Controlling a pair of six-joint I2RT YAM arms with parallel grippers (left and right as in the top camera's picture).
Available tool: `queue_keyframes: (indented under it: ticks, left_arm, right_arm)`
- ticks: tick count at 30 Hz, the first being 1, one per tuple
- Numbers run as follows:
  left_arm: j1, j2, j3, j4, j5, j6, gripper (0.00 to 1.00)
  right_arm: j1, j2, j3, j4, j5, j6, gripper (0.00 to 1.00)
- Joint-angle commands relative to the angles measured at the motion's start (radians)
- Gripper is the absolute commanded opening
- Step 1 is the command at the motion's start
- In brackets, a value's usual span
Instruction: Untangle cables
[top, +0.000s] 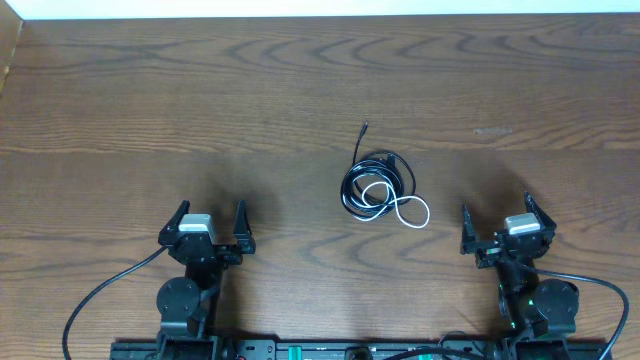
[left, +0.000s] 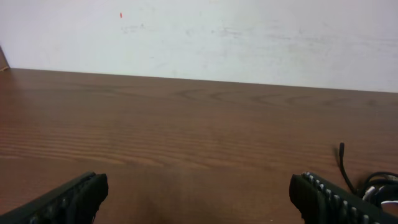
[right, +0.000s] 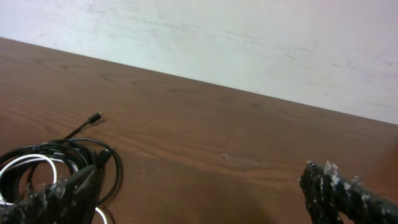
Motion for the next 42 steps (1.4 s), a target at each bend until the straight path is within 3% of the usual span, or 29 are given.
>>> queue_keyframes:
  ticks: [1, 42]
  left_arm:
    - [0.005, -0.005, -0.010, -0.048, -0.006, 0.020, 0.99]
    - [0.005, -0.005, -0.009, -0.045, -0.005, 0.009, 0.99]
  right_arm:
    - [-0.003, -0.006, -0.001, -0.005, 0.001, -0.007, 0.99]
    - [-0.003, -0.005, -0.001, -0.003, 0.001, 0.017, 0.99]
